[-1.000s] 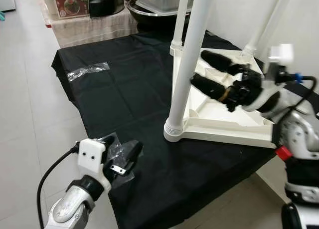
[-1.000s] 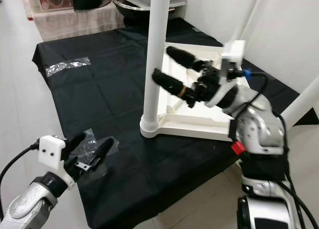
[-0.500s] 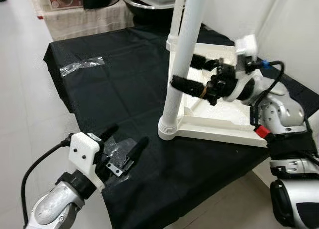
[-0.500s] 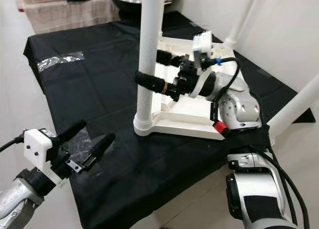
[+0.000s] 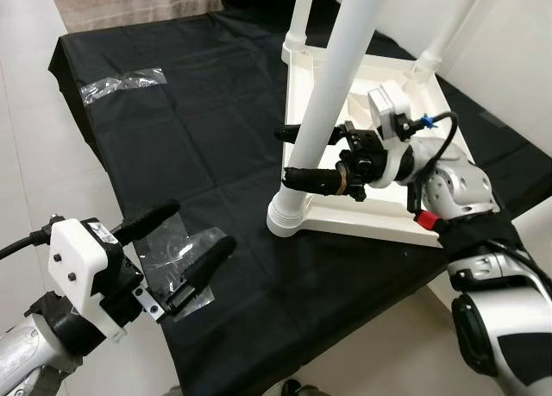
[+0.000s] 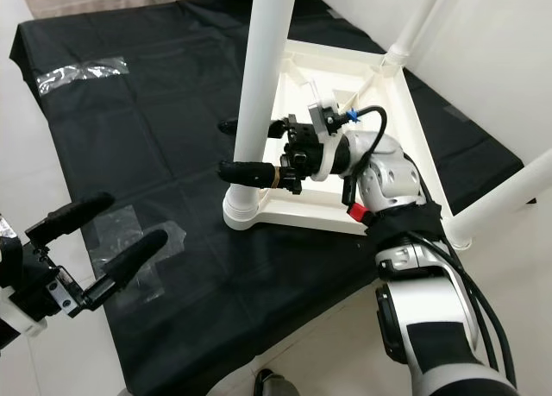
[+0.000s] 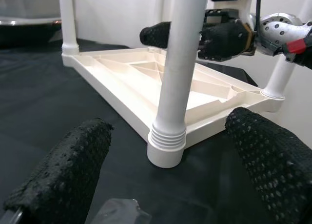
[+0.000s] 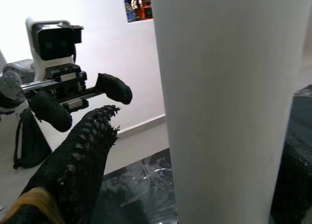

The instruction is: Building children table

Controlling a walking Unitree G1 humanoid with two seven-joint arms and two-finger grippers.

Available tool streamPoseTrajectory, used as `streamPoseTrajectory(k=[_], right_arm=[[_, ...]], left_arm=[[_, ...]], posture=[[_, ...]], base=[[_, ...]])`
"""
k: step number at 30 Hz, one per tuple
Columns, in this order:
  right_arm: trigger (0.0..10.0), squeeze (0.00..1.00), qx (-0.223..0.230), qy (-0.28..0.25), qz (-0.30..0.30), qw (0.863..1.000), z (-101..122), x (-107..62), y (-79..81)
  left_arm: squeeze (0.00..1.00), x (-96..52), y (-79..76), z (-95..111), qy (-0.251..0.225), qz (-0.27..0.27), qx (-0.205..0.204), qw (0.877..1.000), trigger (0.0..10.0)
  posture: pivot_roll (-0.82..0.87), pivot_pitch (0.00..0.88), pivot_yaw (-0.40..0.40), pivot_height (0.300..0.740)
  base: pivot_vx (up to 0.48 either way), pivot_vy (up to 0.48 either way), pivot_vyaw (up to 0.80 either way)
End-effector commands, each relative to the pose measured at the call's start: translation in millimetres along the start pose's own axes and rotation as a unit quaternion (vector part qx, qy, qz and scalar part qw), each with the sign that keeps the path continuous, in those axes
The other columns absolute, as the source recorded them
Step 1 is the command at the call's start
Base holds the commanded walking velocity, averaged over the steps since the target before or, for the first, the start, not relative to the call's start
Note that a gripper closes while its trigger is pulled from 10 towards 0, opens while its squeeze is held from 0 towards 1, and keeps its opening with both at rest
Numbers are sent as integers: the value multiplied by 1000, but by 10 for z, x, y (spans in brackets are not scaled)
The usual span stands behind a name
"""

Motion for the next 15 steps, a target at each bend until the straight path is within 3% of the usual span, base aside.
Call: streamPoseTrajectory(k=[1, 4, 5, 6, 7, 15], right_arm=[[10000, 0, -3, 11, 26, 1000, -23, 7, 34], [10000, 0, -9, 23, 21, 999, -18, -14, -5], [2745, 0, -8, 25, 17, 999, -10, -30, -24], [2745, 0, -8, 25, 17, 999, -10, -30, -24], [0, 0, -7, 27, 14, 1000, -9, -48, -36], [0, 0, 3, 28, -4, 1000, -80, -175, -15]], left_arm=[[0, -8, -61, 15, 7, -13, 0, 1000, 10000], [0, 14, -94, 17, 4, -17, -8, 1000, 10000], [0, 28, -116, 9, 3, -18, -14, 1000, 10000], [0, 28, -116, 9, 3, -18, -14, 1000, 10000], [0, 42, -145, -6, 3, -21, -20, 1000, 10000], [0, 78, -231, -43, 7, -36, -48, 998, 10000]], posture=[[148, 276, -133, 740], [147, 276, -133, 740], [146, 275, -132, 740], [146, 275, -132, 740], [145, 275, -129, 740], [141, 270, -124, 740]], base=[[0, 0, 0], [0, 0, 0], [0, 0, 0], [0, 0, 0], [0, 0, 0], [0, 0, 0]])
Point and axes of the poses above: a point about 5 cm out from each wrist's last joint towards the gripper, its own x axis pointing out of the wrist towards the gripper, its own z axis along the axis of the wrist's last joint, y = z × x, the point moved 4 cm from there along x, pointing out of the wrist towards the gripper, and after that the axes turned 5 degrees about -x, right-handed, at the moved point
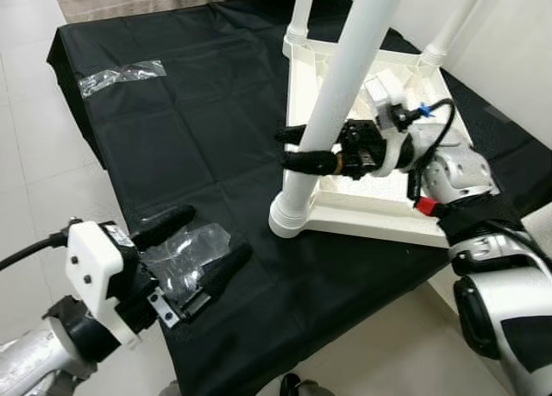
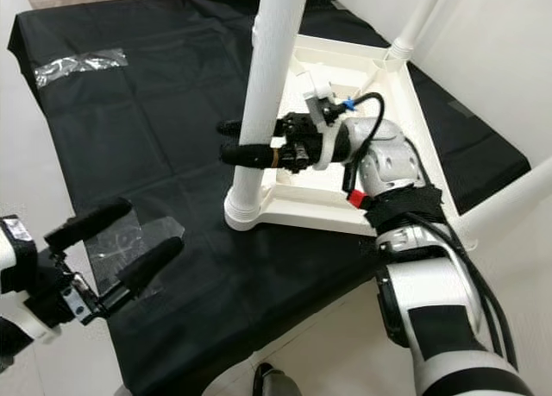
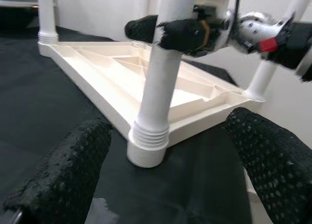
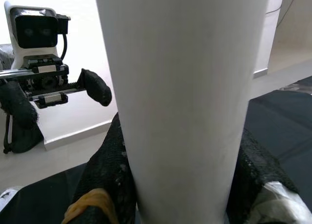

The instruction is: Building children table

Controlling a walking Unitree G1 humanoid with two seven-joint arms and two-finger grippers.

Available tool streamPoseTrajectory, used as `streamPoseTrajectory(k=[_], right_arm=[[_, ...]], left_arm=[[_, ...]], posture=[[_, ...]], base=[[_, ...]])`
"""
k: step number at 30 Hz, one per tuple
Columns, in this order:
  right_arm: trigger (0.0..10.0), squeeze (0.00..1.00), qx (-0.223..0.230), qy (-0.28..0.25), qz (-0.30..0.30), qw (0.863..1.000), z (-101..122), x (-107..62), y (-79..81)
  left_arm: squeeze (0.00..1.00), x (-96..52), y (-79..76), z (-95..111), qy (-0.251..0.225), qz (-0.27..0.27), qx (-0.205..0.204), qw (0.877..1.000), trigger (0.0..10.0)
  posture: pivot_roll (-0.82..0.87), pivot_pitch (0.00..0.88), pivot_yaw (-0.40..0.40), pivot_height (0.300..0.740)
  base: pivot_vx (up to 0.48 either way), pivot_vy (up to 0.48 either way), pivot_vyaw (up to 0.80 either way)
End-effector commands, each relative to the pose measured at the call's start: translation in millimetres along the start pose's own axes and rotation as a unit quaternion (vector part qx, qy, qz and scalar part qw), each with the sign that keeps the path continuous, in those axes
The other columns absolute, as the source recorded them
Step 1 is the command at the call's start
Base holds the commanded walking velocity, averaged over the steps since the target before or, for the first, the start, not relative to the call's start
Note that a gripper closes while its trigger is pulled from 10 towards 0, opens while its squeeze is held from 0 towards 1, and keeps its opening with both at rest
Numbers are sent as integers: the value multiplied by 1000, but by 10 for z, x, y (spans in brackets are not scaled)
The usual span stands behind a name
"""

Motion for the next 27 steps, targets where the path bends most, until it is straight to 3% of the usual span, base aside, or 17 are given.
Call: streamPoseTrajectory(k=[1, 4, 7, 8, 10, 11, 12, 13, 14, 15, 16, 17, 21, 23, 25, 26, 27], right_arm=[[0, 0, 18, 3, 2, 1000, -104, -113, 72], [0, 0, 24, 10, -13, 1000, -202, -199, 131], [0, 0, 34, 97, -119, 988, -554, -354, 166], [0, 0, 34, 97, -119, 988, -554, -354, 166], [0, 0, 56, 152, -225, 961, -793, -417, 146], [0, 0, 56, 152, -225, 961, -793, -417, 146], [0, 0, 98, 221, -355, 903, -1076, -517, 180], [0, 0, 98, 268, -451, 846, -1245, -605, 358], [0, 0, 98, 268, -451, 846, -1245, -605, 358], [0, 0, 101, 287, -515, 801, -1303, -688, 509], [0, 0, 101, 287, -515, 801, -1303, -688, 509], [0, 0, 103, 287, -546, 780, -1296, -666, 611], [0, 0, 92, 250, -541, 798, -1187, -440, 544], [0, 0, 92, 250, -541, 798, -1187, -440, 544], [431, 0, 87, 215, -523, 820, -1078, -289, 406], [431, 0, 87, 215, -523, 820, -1078, -289, 406], [10000, 0, 80, 196, -509, 834, -991, -205, 344]], left_arm=[[0, 3, -72, -3, 2, -11, -9, 1000, 10000], [0, 16, -64, 5, 1, -12, -8, 1000, 10000], [0, 30, -46, 19, -2, -13, -4, 1000, 10000], [0, 30, -46, 19, -2, -13, -4, 1000, 10000], [0, 34, -42, 21, -2, -14, -2, 1000, 10000], [0, 34, -42, 21, -2, -14, -2, 1000, 10000], [0, 42, -28, 23, -3, -14, 1, 1000, 10000], [0, 56, -21, 36, -8, -16, 1, 1000, 10000], [0, 56, -21, 36, -8, -16, 1, 1000, 10000], [0, 71, -6, 41, -10, -16, 2, 1000, 10000], [0, 71, -6, 41, -10, -16, 2, 1000, 10000], [0, 91, 4, 34, -12, -20, 2, 1000, 10000], [0, 155, 26, 27, -17, -30, 3, 999, 10000], [0, 155, 26, 27, -17, -30, 3, 999, 10000], [0, 198, 34, 41, -24, -32, 3, 999, 10000], [0, 198, 34, 41, -24, -32, 3, 999, 10000], [0, 211, 29, 39, -26, -33, 1, 999, 10000]], posture=[[137, 268, -121, 740], [131, 265, -119, 740], [122, 261, -122, 740], [122, 261, -122, 740], [118, 258, -127, 740], [118, 258, -127, 740], [116, 250, -140, 740], [106, 246, -138, 740], [106, 246, -138, 740], [99, 241, -126, 740], [99, 241, -126, 740], [75, 220, -114, 740], [62, 206, -112, 740], [62, 206, -112, 740], [60, 206, -115, 740], [60, 206, -115, 740], [60, 206, -115, 740]], base=[[0, 0, 0], [0, 0, 0], [0, 0, 0], [0, 0, 0], [0, 0, 0], [0, 0, 0], [0, 0, 0], [0, 0, 0], [0, 0, 0], [0, 0, 0], [0, 0, 0], [0, 0, 0], [0, 0, 0], [0, 0, 0], [0, 0, 0], [0, 0, 0], [0, 0, 0]])
Point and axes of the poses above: a point about 5 cm out from each wrist's last joint towards the gripper, its own x axis pointing out of the wrist towards the gripper, its own z axis along the axis of the wrist's last joint, y = z × x, the point moved 4 cm from there along x, pointing out of the wrist towards the gripper, and after that the axes turned 5 degrees about -x, right-handed, at the moved point
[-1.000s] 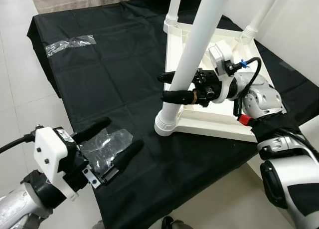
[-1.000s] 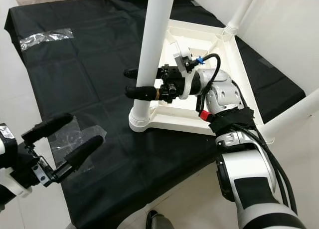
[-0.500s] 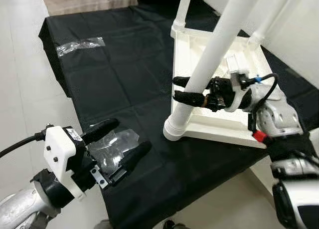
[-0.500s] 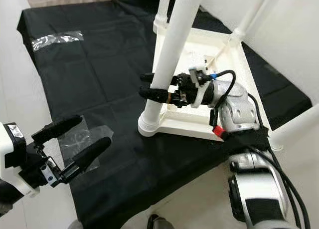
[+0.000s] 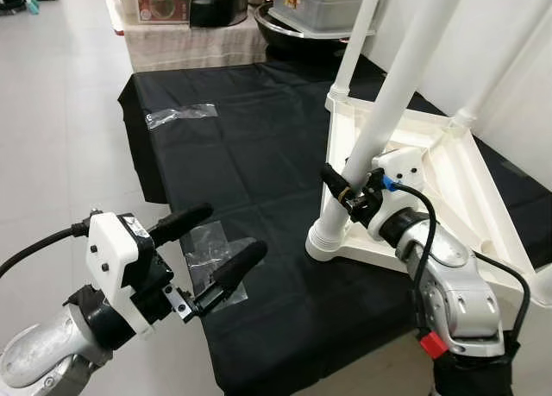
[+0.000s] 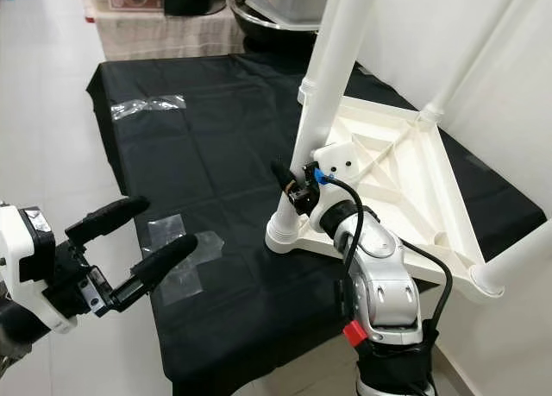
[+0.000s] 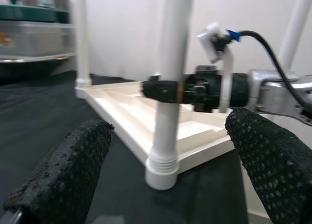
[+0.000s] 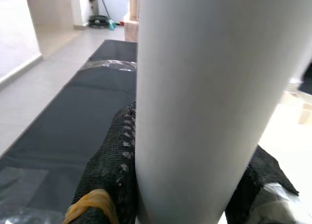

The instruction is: Building children table

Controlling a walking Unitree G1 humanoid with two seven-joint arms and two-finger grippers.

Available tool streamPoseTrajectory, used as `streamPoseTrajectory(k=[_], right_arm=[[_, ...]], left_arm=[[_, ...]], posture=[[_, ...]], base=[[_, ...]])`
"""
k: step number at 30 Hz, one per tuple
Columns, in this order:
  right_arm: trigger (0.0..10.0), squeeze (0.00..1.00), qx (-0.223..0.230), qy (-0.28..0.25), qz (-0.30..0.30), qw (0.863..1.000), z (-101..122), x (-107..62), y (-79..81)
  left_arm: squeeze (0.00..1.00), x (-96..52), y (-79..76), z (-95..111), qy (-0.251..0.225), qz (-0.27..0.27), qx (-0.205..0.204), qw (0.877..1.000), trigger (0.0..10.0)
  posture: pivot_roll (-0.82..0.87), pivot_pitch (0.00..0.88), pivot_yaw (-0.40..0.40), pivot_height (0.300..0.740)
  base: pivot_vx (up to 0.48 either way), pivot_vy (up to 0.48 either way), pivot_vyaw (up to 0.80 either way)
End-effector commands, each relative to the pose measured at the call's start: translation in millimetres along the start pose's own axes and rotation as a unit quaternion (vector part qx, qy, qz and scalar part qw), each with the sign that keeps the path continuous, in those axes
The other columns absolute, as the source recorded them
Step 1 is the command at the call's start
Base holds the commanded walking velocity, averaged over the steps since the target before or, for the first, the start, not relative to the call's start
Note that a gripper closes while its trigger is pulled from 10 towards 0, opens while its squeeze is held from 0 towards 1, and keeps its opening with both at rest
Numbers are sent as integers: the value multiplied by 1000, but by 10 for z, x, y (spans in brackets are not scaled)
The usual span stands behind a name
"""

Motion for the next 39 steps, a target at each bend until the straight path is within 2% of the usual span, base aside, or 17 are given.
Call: streamPoseTrajectory(k=[1, 2, 3, 4, 7, 9, 11, 14, 15, 16, 17, 18, 33, 34, 37, 38, 39], right_arm=[[10000, 0, 5, 92, 17, 996, -436, -5, 67], [10000, 212, 7, 58, 40, 998, -291, 66, 69], [10000, 1000, 12, 20, 67, 997, -121, 107, 68], [10000, 1000, 8, -16, 107, 994, 40, 111, 52], [10000, 1000, -11, -54, 158, 986, 226, 72, -7], [10000, 1000, -11, -54, 158, 986, 226, 72, -7], [10000, 1000, -40, -67, 196, 978, 321, 7, -108], [10000, 1000, -48, -70, 221, 972, 356, -30, -151], [10000, 1000, -51, -69, 258, 962, 376, -68, -167], [10000, 816, -49, -66, 291, 953, 388, -87, -170], [10000, 816, -49, -66, 291, 953, 388, -87, -170], [10000, 0, -53, -55, 339, 938, 390, -111, -145], [10000, 0, -46, -100, 404, 908, 628, 50, -128], [4784, 0, -52, -102, 413, 904, 662, 60, -166], [4784, 0, -52, -102, 417, 902, 672, 60, -176], [0, 0, -52, -102, 419, 900, 678, 60, -180], [0, 0, -52, -102, 419, 900, 678, 60, -180]], left_arm=[[0, 16, -31, -22, -1, -7, -4, 1000, 10000], [0, 22, -47, -32, -1, -7, -8, 1000, 10000], [0, 26, -67, -51, 0, -8, -12, 1000, 10000], [0, 28, -88, -68, 2, -9, -18, 1000, 10000], [0, 33, -113, -91, 4, -9, -25, 1000, 10000], [0, 33, -113, -91, 4, -9, -25, 1000, 10000], [0, 46, -144, -117, 7, -13, -31, 999, 10000], [0, 55, -160, -122, 7, -15, -35, 999, 10000], [0, 66, -175, -126, 7, -18, -37, 999, 10000], [0, 75, -183, -128, 6, -20, -39, 999, 10000], [0, 75, -183, -128, 6, -20, -39, 999, 10000], [0, 87, -193, -128, 6, -23, -40, 999, 10000], [0, 77, -207, -100, 5, -15, -36, 999, 10000], [0, 75, -200, -90, 3, -13, -34, 999, 10000], [0, 75, -199, -88, 3, -12, -34, 999, 10000], [0, 75, -198, -88, 3, -12, -34, 999, 10000], [0, 75, -198, -88, 3, -12, -34, 999, 10000]], posture=[[60, 206, -115, 740], [60, 210, -115, 740], [65, 214, -117, 740], [66, 220, -115, 740], [65, 224, -111, 740], [65, 224, -111, 740], [65, 228, -111, 740], [64, 233, -109, 740], [63, 237, -107, 740], [63, 237, -107, 740], [63, 237, -107, 740], [74, 242, -110, 740], [84, 266, -118, 740], [80, 269, -117, 740], [80, 269, -117, 740], [80, 269, -117, 740], [80, 269, -117, 740]], base=[[0, 0, 0], [0, 0, 0], [0, 0, 0], [0, 0, 0], [0, 0, 0], [0, 0, 0], [0, 0, 0], [0, 0, 0], [0, 0, 0], [0, 0, 0], [0, 0, 0], [0, 0, 0], [0, 0, 0], [0, 0, 0], [0, 0, 0], [0, 0, 0], [0, 0, 0]])
Point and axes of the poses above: a point about 5 cm out from each wrist's last joint towards the gripper, its own x axis pointing out of the wrist towards the gripper, its own z axis along the axis of the wrist's last joint, y = z × x, the point moved 4 cm from there along x, pointing out of the wrist towards the gripper, and after that the axes turned 5 degrees about -x, right-handed, at the moved point
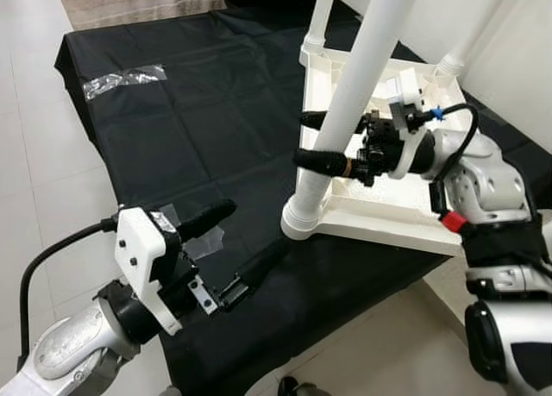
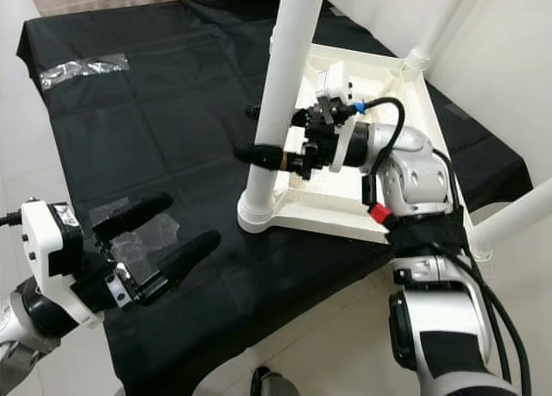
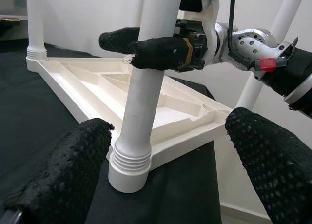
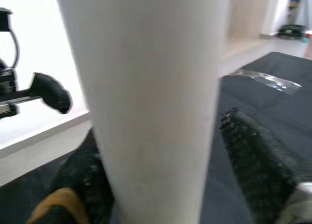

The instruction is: Building children table

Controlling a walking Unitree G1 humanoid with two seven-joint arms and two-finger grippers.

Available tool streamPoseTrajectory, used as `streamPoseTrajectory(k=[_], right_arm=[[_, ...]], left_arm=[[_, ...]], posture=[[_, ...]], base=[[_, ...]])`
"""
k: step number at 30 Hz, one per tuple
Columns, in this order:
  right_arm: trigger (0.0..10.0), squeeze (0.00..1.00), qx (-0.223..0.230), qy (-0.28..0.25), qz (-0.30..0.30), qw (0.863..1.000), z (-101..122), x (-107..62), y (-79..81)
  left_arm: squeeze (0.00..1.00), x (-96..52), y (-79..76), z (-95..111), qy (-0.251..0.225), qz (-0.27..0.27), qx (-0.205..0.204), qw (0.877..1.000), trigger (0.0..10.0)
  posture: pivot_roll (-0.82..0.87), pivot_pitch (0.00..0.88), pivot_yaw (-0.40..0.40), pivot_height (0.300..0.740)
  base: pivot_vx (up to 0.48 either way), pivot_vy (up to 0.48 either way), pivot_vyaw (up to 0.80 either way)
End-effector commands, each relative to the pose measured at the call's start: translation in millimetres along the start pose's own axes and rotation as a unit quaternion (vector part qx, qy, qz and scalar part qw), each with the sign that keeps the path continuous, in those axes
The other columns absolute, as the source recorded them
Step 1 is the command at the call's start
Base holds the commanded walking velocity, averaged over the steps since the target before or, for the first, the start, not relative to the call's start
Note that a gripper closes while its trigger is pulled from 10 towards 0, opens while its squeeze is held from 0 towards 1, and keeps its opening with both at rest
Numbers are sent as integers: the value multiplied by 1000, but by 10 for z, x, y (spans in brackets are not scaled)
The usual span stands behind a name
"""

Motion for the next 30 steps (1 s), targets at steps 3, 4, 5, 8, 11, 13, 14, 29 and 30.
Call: streamPoseTrajectory(k=[3, 4, 5, 8, 11, 13, 14, 29, 30], right_arm=[[0, 0, -7, 8, 2, 1000, 40, -89, -35], [0, 0, -8, 9, 4, 1000, 48, -110, -49], [0, 0, -8, 9, 4, 1000, 48, -110, -49], [0, 0, 6, 8, -3, 1000, -13, -124, -18], [0, 0, 42, -2, -36, 998, -194, 23, 105], [0, 0, 59, -7, -53, 997, -273, 94, 173], [0, 0, 102, 5, -104, 989, -515, 330, 375], [3412, 0, 86, 96, -320, 939, -842, 820, 563], [3412, 0, 86, 96, -320, 939, -842, 820, 563]], left_arm=[[0, 6, -47, -4, 5, -9, -2, 1000, 10000], [0, 11, -52, -3, 4, -11, -2, 1000, 10000], [0, 11, -52, -3, 4, -11, -2, 1000, 10000], [0, 14, -54, -9, 5, -14, -1, 1000, 10000], [0, 16, -54, -11, 5, -14, -1, 1000, 10000], [0, 17, -53, -12, 5, -13, -1, 1000, 10000], [0, 21, -55, -15, 5, -12, -1, 1000, 10000], [0, 68, 10, -4, -1, -12, 13, 1000, 10000], [0, 68, 10, -4, -1, -12, 13, 1000, 10000]], posture=[[76, 271, -116, 740], [76, 271, -116, 740], [76, 271, -116, 740], [68, 258, -119, 740], [69, 258, -127, 740], [69, 258, -127, 740], [86, 263, -133, 740], [71, 214, -125, 740], [71, 214, -125, 740]], base=[[0, 0, 0], [0, 0, 0], [0, 0, 0], [0, 0, 0], [0, 0, 0], [0, 0, 0], [0, 0, 0], [0, 0, 0], [0, 0, 0]])
Point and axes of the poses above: a point about 5 cm out from each wrist's last joint towards the gripper, its own x axis pointing out of the wrist towards the gripper, its own z axis along the axis of the wrist's last joint, y = z × x, the point moved 4 cm from there along x, pointing out of the wrist towards the gripper, and after that the axes turned 5 degrees about -x, right-handed, at the moved point
